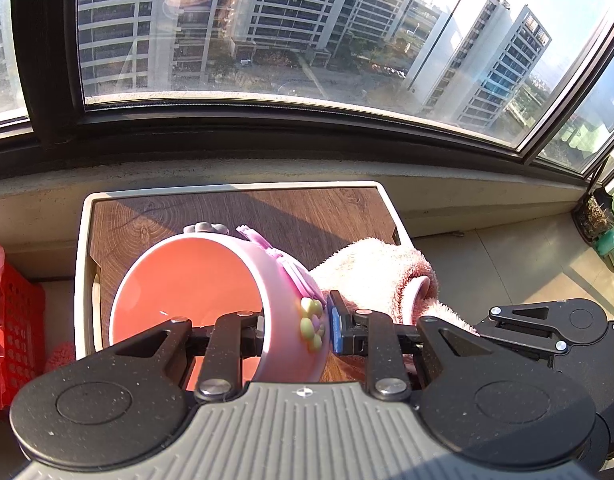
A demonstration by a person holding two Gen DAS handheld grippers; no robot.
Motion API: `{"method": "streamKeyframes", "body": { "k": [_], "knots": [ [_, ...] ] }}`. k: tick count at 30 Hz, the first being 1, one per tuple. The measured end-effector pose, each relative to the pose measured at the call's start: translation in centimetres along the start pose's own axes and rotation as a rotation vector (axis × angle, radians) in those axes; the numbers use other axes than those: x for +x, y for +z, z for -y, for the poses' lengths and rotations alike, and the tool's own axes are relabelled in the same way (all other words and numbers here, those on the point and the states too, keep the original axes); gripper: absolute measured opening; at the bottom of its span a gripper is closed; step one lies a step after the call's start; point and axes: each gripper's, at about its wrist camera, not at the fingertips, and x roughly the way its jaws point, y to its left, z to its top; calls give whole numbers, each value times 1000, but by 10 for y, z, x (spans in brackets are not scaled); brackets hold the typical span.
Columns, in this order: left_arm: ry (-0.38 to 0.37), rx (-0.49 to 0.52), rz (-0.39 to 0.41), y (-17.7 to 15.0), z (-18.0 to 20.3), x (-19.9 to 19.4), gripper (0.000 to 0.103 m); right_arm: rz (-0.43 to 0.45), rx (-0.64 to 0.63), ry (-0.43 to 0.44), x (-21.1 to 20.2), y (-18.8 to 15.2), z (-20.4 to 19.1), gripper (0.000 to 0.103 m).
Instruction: Clean container
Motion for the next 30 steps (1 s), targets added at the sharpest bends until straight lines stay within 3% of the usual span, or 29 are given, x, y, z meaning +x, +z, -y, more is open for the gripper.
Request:
{"method": "streamKeyframes", "body": {
  "k": [6,9,23,30],
  "knots": [
    [-41,29,-11,-5,12,-2,24,3,77,-56,6,0,12,21],
    [-60,26,-14,-6,15,-4,24,-4,83,-27,7,-2,12,21],
    [-17,-30,3,-1,0,-5,24,-12,17,116,-1,-3,-9,22],
    [-34,-42,-16,-4,0,-5,24,30,123,41,-3,3,12,22]
  ]
}}
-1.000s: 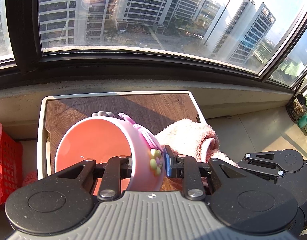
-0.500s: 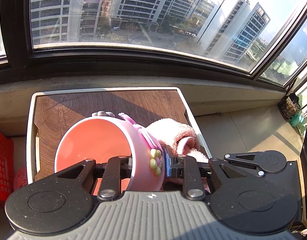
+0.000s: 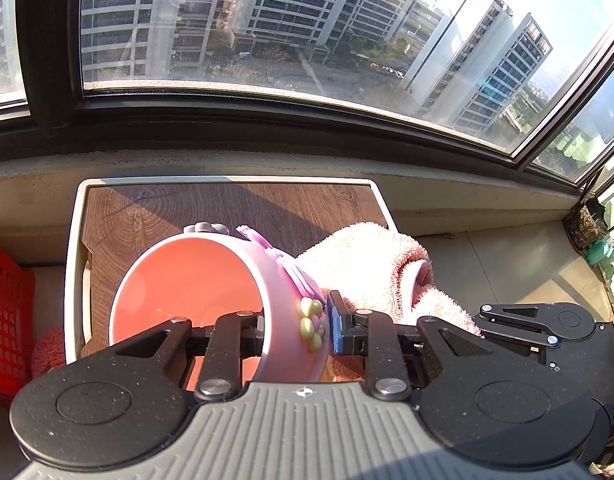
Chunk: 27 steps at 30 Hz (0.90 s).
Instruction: Clean container
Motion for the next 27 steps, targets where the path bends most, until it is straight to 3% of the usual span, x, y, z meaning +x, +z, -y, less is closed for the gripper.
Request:
{"method": "streamKeyframes", "body": {
  "k": [13,27],
  "knots": [
    [-16,7,-1,0,8,3,24,-23,43,40,6,-4,3,23],
    [19,-35,14,7,-4,6,24,-50,-40,94,3,-5,-17,23]
  ]
}}
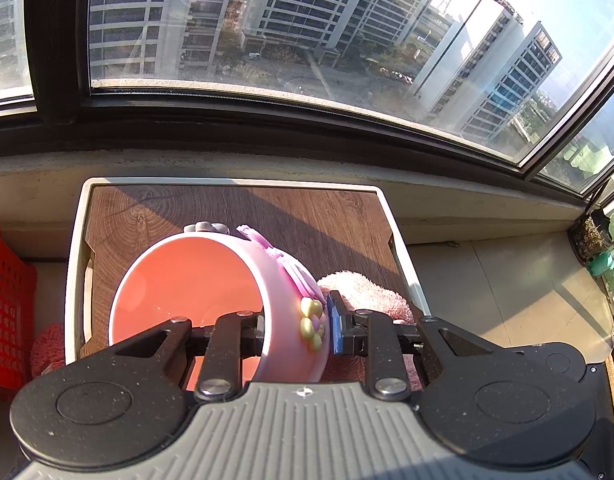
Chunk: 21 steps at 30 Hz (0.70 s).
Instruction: Clean container
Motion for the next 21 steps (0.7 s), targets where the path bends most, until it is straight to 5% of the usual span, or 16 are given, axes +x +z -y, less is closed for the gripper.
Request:
{"method": "streamKeyframes", "body": {
  "k": [9,21],
  "knots": [
    [-13,-4,-7,-1,6,2,24,38,125,-127,5,9,24,23],
    [23,-33,6,5,6,8,24,15,70,-84,9,9,11,22]
  ]
}}
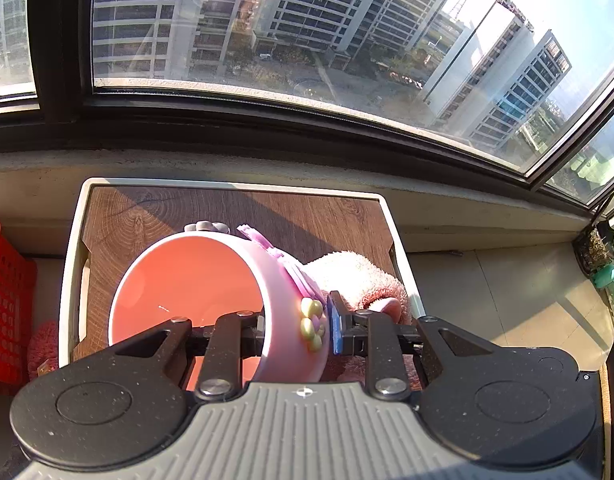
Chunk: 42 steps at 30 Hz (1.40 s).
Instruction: Clean container
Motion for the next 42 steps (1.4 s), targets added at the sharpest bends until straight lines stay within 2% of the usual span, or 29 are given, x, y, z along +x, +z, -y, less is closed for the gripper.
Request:
{"method": "streamKeyframes", "body": {
  "k": [8,17,22,31,38,42],
  "knots": [
    [27,-25,6,4,-11,1,24,1,-38,79,-12,-4,-8,22],
    [31,-8,15,1,-8,-1,24,49,77,-18,-12,3,14,22],
    [10,9,16,-2,0,-3,24,46,106,-27,-6,3,14,22],
    [27,19,20,-4,0,-2,24,19,40,20,1,1,-3,23],
    [38,-4,30,1,-11,-4,24,21,-44,75,-9,-2,-16,22],
    [34,-14,32,2,-14,-5,24,36,-55,46,-12,0,-14,22]
  ]
}}
